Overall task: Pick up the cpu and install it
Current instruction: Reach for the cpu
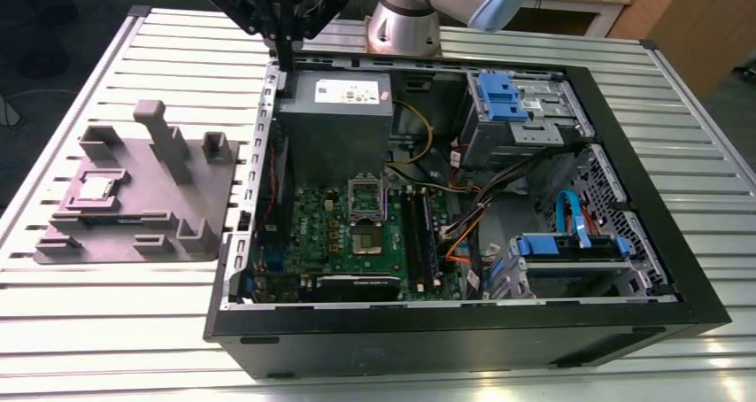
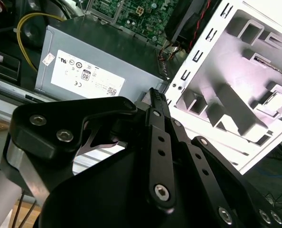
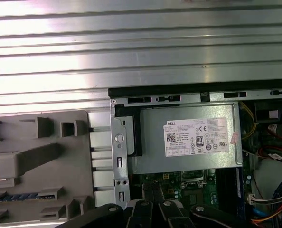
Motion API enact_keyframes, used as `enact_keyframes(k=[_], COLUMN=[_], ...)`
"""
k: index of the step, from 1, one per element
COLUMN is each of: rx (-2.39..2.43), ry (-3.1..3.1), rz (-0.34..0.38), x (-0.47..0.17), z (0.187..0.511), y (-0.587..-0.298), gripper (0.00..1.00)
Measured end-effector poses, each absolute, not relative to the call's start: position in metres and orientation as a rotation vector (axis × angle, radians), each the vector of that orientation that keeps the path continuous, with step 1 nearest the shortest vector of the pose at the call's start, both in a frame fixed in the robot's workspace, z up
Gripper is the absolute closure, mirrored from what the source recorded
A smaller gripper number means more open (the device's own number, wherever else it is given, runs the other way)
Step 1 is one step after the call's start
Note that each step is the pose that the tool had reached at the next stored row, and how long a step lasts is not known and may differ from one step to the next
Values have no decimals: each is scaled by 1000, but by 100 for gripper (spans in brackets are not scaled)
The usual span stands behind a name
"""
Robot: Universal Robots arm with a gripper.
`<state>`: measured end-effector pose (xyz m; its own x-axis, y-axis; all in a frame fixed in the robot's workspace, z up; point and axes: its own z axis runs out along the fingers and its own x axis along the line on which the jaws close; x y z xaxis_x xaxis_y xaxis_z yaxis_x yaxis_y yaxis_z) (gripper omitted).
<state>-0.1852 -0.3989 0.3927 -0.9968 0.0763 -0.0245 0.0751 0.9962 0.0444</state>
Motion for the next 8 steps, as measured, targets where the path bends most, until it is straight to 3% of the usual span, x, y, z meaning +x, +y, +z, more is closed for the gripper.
enact_keyframes(k=[8], rx=[118], ry=[3113], rz=[68], x=[-192], z=[393], y=[-399], gripper=[90])
